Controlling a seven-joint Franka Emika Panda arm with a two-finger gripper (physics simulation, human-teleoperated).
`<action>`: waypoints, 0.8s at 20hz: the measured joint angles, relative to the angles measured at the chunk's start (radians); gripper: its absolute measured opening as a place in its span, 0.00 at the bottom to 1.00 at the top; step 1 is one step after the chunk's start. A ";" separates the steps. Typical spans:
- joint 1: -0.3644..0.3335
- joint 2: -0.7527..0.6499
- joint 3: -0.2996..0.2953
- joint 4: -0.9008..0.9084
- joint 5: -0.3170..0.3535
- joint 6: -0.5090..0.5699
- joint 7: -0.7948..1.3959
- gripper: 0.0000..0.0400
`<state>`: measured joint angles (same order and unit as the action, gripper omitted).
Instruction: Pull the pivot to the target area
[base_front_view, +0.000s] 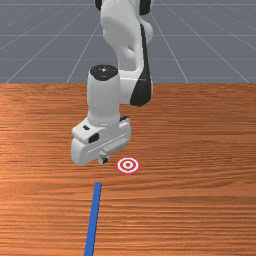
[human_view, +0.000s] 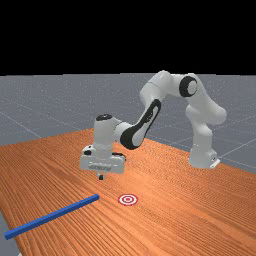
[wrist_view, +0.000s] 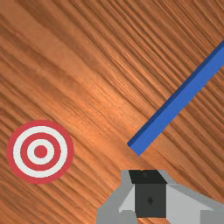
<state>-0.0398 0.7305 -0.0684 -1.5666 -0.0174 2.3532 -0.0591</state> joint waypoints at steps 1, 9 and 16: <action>0.007 0.014 -0.009 0.025 -0.002 -0.012 0.027 0.00; 0.012 0.176 -0.017 0.317 -0.015 -0.140 0.034 0.00; 0.010 0.269 -0.015 0.362 0.004 -0.097 0.071 0.00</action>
<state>-0.0303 0.9997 -0.0830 -1.2045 -0.0137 2.2566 0.0118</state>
